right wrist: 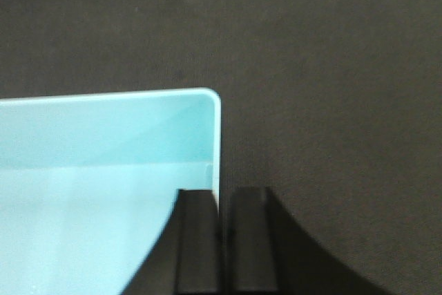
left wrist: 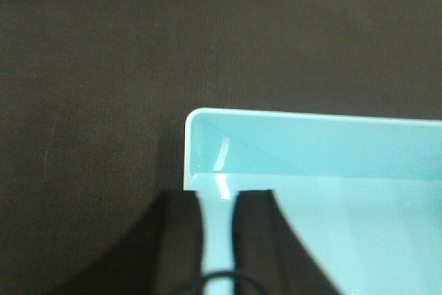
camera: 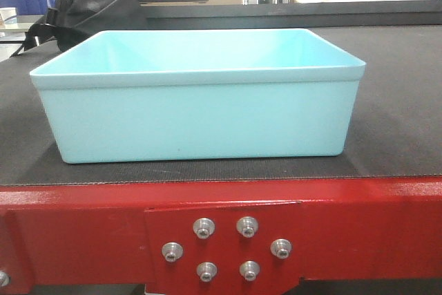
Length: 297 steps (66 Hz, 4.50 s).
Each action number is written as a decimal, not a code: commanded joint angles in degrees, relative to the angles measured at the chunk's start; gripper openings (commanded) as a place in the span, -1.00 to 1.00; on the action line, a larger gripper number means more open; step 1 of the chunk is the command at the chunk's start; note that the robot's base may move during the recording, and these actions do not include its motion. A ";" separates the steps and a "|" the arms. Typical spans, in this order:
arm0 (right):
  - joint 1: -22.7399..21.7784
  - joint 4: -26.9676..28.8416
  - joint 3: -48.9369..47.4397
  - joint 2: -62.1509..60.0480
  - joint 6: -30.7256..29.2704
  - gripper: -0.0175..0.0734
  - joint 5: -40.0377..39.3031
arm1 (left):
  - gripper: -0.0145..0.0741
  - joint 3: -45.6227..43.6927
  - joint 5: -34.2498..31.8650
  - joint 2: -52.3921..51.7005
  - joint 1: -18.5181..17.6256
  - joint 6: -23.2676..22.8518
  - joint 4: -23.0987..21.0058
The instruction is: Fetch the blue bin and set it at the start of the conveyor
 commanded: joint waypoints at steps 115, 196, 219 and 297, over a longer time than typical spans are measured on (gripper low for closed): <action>0.33 -0.69 40.83 -62.84 -9.94 -0.98 -26.23 | -0.92 48.44 -29.68 -62.67 -0.34 -0.35 -0.91; -22.02 31.03 71.47 -86.01 -48.15 -0.98 -32.98 | -0.92 48.44 -29.68 -62.67 -0.34 -0.35 -0.91; -22.13 31.55 71.47 -87.47 -48.31 -0.98 -28.00 | -0.92 48.44 -29.68 -62.67 -0.34 -0.35 -0.91; -22.13 31.55 71.47 -87.47 -48.31 -0.98 -28.28 | -0.92 52.35 -26.76 -67.46 8.92 43.18 -27.58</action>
